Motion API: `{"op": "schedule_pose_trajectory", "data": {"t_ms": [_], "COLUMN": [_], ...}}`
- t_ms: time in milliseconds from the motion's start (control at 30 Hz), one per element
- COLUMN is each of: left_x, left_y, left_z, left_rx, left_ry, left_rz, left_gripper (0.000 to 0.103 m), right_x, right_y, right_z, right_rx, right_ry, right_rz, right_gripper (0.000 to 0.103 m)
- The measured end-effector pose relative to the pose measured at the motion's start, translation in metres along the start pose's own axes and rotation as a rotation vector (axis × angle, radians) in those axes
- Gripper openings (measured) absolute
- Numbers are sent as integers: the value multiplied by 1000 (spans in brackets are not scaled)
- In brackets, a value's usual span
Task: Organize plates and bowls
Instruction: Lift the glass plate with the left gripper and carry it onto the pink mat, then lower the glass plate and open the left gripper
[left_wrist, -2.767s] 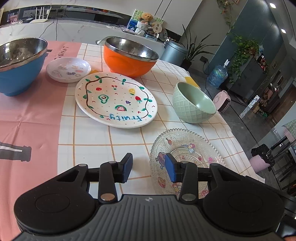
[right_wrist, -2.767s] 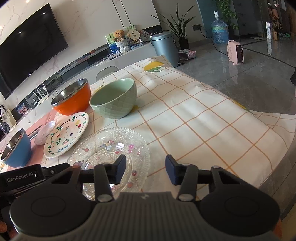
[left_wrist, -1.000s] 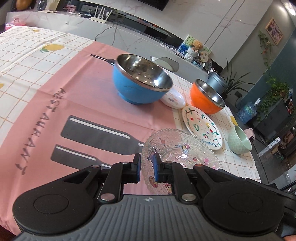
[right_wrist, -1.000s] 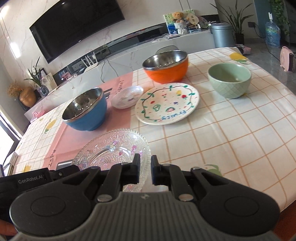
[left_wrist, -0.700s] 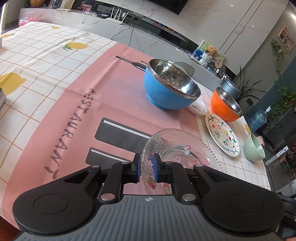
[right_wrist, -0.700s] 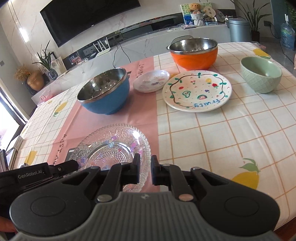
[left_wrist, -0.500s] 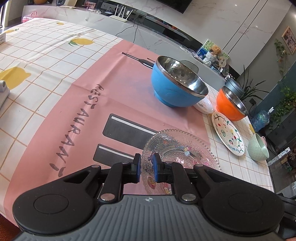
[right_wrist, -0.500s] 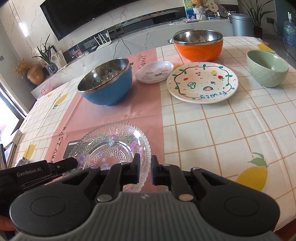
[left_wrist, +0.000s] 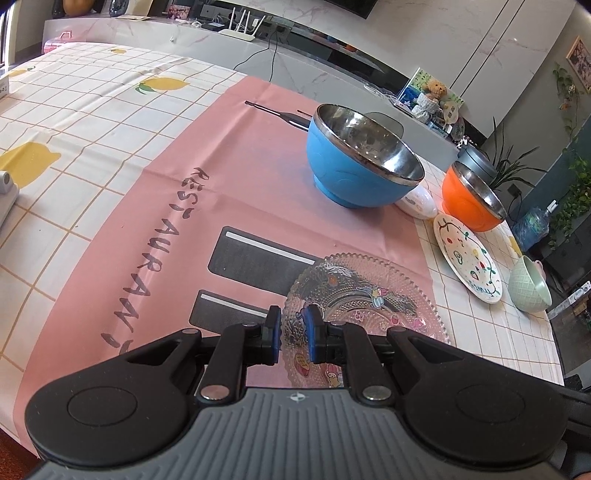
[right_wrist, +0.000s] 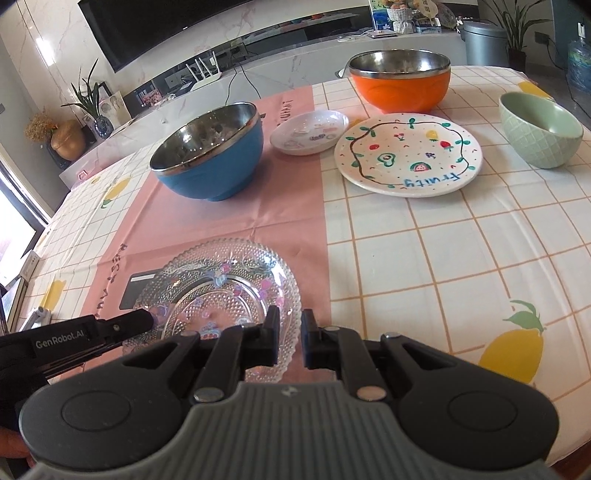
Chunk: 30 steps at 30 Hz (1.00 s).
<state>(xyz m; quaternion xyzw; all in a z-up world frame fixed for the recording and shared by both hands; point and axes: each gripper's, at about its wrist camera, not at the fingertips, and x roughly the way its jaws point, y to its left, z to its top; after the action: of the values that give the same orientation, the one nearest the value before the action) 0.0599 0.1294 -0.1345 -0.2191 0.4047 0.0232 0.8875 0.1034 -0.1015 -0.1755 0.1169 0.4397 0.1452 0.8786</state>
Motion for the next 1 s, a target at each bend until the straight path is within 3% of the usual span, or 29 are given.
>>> {"op": "schedule_pose_trajectory", "data": {"t_ms": [300, 367, 467, 567, 700, 1000], "left_x": [2, 1, -5, -13, -17, 9], "left_y": [-9, -8, -7, -11, -29, -84], "left_z": [0, 1, 3, 8, 16, 22], "left_rx": [30, 24, 3, 5, 25, 38], "left_ry": [9, 7, -11, -39, -54, 23], "left_rz": [18, 22, 33, 30, -26, -130], "left_gripper": [19, 29, 45, 46, 48, 48], "right_x": [-3, -3, -10, -21, -34, -55], "right_y": [0, 0, -4, -14, -32, -83], "right_z": [1, 1, 1, 3, 6, 16], "right_rx": [-10, -12, -3, 23, 74, 184], "right_ry": [10, 17, -4, -40, -79, -161], "right_rz": [-18, -13, -8, -8, -20, -60], "right_gripper": [11, 15, 35, 35, 35, 35]}}
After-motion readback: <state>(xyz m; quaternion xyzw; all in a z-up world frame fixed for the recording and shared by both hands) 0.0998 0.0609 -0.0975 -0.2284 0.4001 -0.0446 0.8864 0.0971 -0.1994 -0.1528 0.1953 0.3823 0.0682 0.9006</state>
